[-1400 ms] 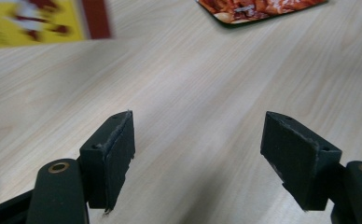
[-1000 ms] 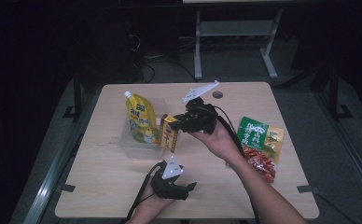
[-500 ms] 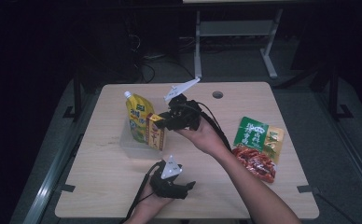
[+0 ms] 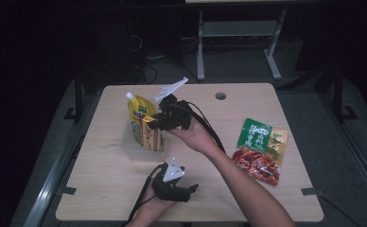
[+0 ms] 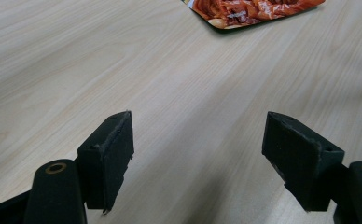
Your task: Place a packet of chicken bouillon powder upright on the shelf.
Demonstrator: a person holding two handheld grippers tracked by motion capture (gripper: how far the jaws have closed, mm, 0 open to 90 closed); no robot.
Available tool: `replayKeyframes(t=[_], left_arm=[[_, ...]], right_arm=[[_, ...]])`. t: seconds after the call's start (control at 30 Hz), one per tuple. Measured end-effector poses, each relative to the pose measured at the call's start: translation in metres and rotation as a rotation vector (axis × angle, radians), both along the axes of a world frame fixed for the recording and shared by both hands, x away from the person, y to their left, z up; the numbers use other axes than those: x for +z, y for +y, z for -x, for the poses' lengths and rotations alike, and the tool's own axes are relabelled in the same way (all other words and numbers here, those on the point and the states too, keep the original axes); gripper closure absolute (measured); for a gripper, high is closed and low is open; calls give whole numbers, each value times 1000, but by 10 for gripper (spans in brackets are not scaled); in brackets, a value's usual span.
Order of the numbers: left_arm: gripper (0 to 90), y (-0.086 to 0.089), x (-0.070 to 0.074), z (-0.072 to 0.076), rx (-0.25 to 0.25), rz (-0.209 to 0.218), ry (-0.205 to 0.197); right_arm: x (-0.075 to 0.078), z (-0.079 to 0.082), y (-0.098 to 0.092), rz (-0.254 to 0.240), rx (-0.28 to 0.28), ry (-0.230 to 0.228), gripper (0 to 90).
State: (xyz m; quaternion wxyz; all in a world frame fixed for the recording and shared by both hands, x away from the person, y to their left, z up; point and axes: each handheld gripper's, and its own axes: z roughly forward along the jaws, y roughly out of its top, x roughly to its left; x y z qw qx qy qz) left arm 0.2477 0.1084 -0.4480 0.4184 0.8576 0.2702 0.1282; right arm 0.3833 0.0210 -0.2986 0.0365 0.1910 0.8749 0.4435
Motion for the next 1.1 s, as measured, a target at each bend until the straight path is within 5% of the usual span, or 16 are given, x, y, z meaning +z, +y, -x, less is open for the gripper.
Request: replayKeyframes(t=[1.1], left_arm=[[245,-1,0,0,0,4,12]], right_arm=[[-19,-10,22,26,66,12,680]])
